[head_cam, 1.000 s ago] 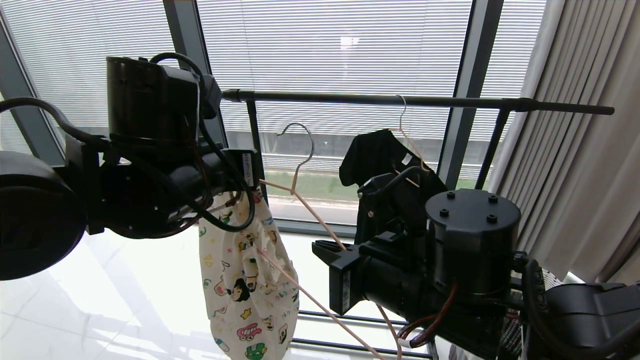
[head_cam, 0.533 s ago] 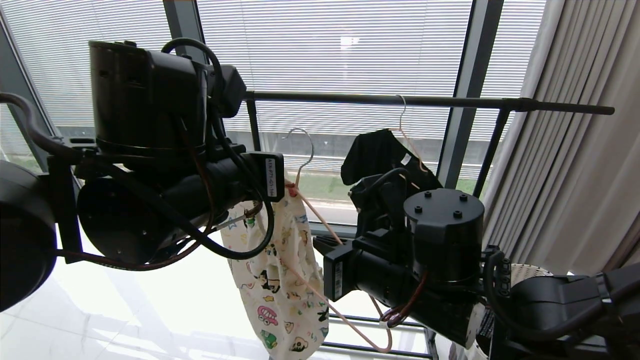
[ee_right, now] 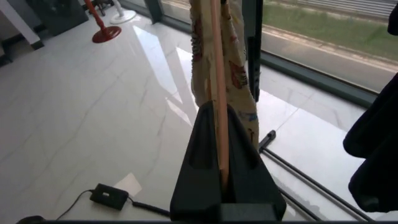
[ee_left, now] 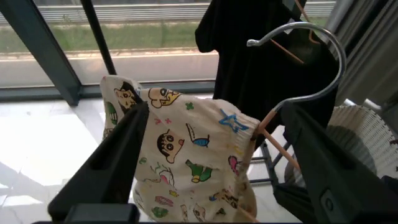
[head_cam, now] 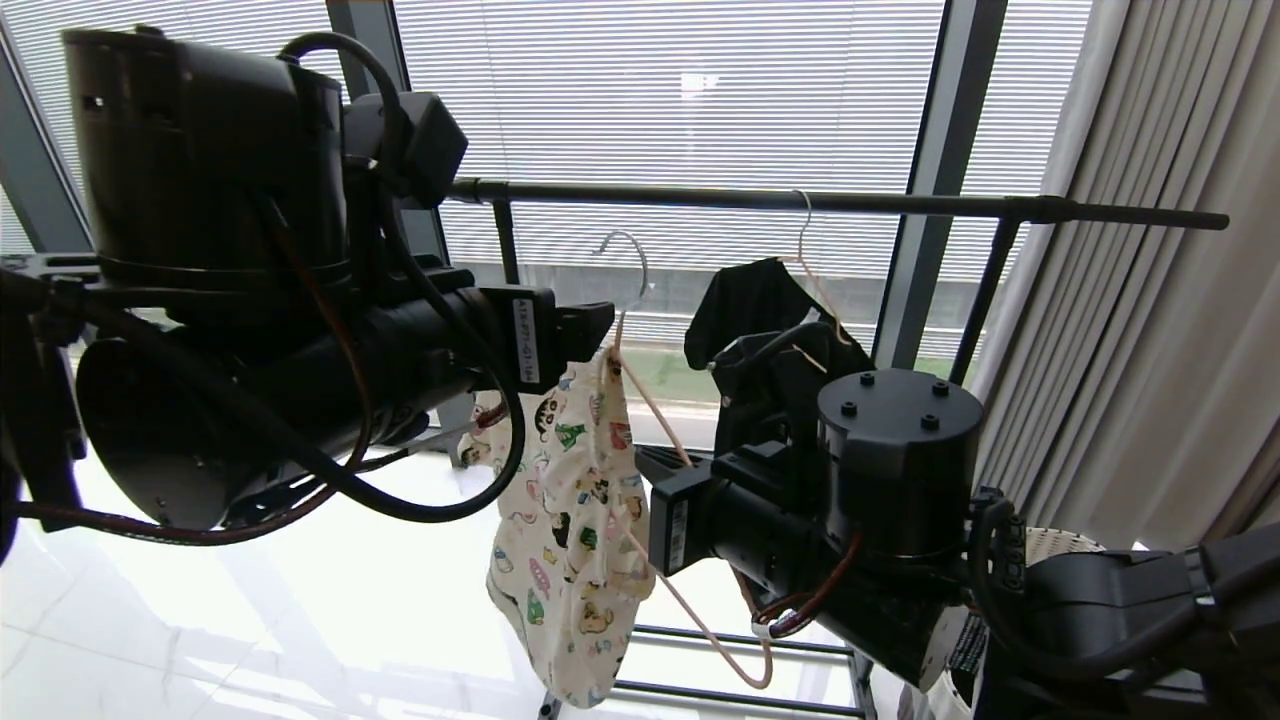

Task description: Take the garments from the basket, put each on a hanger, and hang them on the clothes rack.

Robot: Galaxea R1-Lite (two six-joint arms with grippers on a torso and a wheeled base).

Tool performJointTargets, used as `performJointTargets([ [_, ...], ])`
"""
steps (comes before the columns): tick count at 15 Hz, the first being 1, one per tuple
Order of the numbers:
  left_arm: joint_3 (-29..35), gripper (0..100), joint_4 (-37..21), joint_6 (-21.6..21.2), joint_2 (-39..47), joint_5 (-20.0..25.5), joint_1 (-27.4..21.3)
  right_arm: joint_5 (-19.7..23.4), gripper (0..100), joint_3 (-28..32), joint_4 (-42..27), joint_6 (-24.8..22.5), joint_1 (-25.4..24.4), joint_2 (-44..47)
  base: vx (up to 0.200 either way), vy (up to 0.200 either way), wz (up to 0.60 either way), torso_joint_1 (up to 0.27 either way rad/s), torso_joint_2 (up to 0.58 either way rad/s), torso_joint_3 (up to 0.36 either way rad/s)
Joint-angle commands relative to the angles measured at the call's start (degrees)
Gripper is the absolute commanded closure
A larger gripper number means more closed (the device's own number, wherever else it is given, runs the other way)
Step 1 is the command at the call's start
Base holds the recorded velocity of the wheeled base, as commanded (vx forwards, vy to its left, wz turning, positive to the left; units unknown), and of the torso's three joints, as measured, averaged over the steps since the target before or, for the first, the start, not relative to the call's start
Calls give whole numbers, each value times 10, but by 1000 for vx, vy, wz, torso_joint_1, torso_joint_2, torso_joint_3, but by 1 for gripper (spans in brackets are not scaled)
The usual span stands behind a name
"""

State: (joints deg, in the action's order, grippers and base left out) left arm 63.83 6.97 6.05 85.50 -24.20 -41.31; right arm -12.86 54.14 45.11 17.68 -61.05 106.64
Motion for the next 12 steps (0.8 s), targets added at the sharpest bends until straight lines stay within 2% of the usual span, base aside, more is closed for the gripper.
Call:
performJointTargets([
  [1,-4,0,0,0,-20,1,1,-15,100,-3,1,-7,1,-8,0,0,0,0,0,0],
  [3,-34,0,0,-16,-50,12,16,-16,100,-23,12,-46,9,-21,0,0,0,0,0,0],
  [4,-62,0,3,-32,-72,39,25,-7,100,-40,27,-73,15,-29,0,0,0,0,0,0],
  [6,-136,0,45,-56,-121,133,53,62,100,-100,46,-126,31,-73,0,0,0,0,0,0],
  [8,-208,0,110,-102,-153,225,87,122,100,-160,46,-154,39,-125,0,0,0,0,0,0],
  [9,-257,0,154,-148,-168,293,105,158,100,-200,46,-172,40,-157,0,0,0,0,0,0],
  [11,-297,0,167,-215,-189,357,111,199,100,-245,46,-196,37,-183,0,0,0,0,0,0],
  [12,-322,0,167,-263,-201,412,110,224,100,-273,46,-214,37,-195,0,0,0,0,0,0],
])
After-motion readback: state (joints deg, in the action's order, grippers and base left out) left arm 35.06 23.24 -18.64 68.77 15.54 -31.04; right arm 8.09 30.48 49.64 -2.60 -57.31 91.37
